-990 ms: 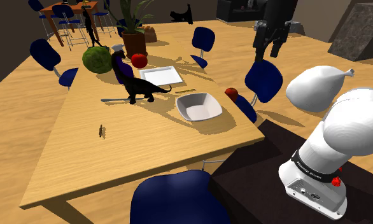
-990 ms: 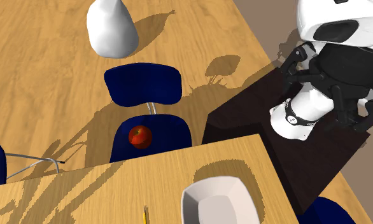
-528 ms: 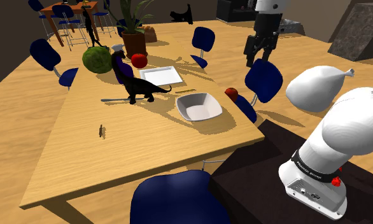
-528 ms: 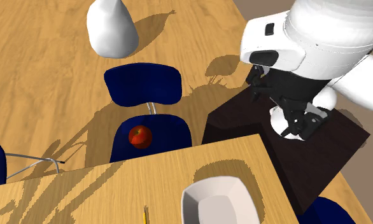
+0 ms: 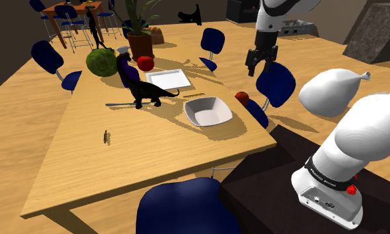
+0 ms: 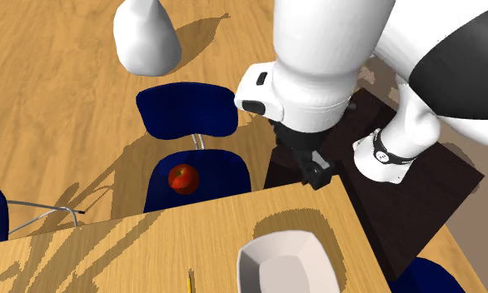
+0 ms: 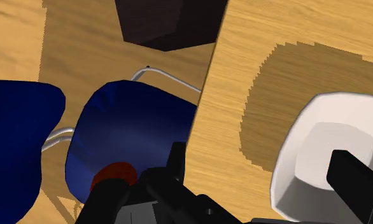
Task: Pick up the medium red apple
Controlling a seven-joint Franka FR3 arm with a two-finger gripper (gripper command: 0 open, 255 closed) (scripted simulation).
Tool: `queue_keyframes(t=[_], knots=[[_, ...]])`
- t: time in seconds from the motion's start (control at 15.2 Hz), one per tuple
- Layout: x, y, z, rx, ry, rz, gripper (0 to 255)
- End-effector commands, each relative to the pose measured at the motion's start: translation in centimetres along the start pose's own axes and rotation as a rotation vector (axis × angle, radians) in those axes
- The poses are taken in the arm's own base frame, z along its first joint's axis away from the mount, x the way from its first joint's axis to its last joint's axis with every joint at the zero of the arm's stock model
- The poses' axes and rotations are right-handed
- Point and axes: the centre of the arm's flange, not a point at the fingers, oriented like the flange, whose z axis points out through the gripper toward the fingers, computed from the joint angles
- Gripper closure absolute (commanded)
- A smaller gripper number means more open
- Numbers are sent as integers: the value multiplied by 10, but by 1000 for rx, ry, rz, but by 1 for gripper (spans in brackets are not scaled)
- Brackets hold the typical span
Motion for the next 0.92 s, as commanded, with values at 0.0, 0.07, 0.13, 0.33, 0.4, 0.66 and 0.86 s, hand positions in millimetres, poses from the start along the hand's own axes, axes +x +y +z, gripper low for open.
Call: queue_keyframes(t=[0.0, 0.07, 0.13, 0.33, 0.4, 0.66, 0.86], knots=[[19, 11, 15, -4, 3, 15, 0], [28, 17, 22, -5, 4, 23, 0], [37, 24, 29, -7, 5, 30, 0], [63, 44, 49, -11, 7, 53, 0], [72, 50, 56, -13, 7, 60, 0], [107, 78, 84, -19, 10, 90, 0], [132, 100, 104, -23, 12, 113, 0]])
